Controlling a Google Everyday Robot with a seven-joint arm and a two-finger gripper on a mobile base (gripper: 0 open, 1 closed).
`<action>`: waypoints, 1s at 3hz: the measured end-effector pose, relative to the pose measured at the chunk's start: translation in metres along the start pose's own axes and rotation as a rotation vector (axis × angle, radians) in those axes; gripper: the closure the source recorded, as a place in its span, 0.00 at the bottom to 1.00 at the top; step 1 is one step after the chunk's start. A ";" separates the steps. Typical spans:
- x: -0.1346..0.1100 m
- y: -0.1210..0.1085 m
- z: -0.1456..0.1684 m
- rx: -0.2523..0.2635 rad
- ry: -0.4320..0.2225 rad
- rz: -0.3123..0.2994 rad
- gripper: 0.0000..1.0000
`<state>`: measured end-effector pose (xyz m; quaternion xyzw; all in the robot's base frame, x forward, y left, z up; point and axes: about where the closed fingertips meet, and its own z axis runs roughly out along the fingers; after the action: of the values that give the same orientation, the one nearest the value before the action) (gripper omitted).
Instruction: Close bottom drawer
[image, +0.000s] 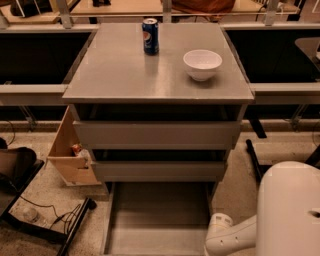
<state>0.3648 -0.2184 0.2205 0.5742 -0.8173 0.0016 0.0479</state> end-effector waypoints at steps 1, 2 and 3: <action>0.008 0.004 -0.011 0.010 0.008 0.014 0.24; 0.026 0.037 -0.017 0.015 -0.009 0.059 0.48; 0.051 0.085 -0.007 0.052 -0.074 0.123 0.80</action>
Offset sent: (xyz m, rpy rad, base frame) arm -0.1054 -0.0316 0.0311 0.0071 -0.0696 -0.1746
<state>0.2686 -0.2371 0.2360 0.5238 -0.8519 0.0045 0.0024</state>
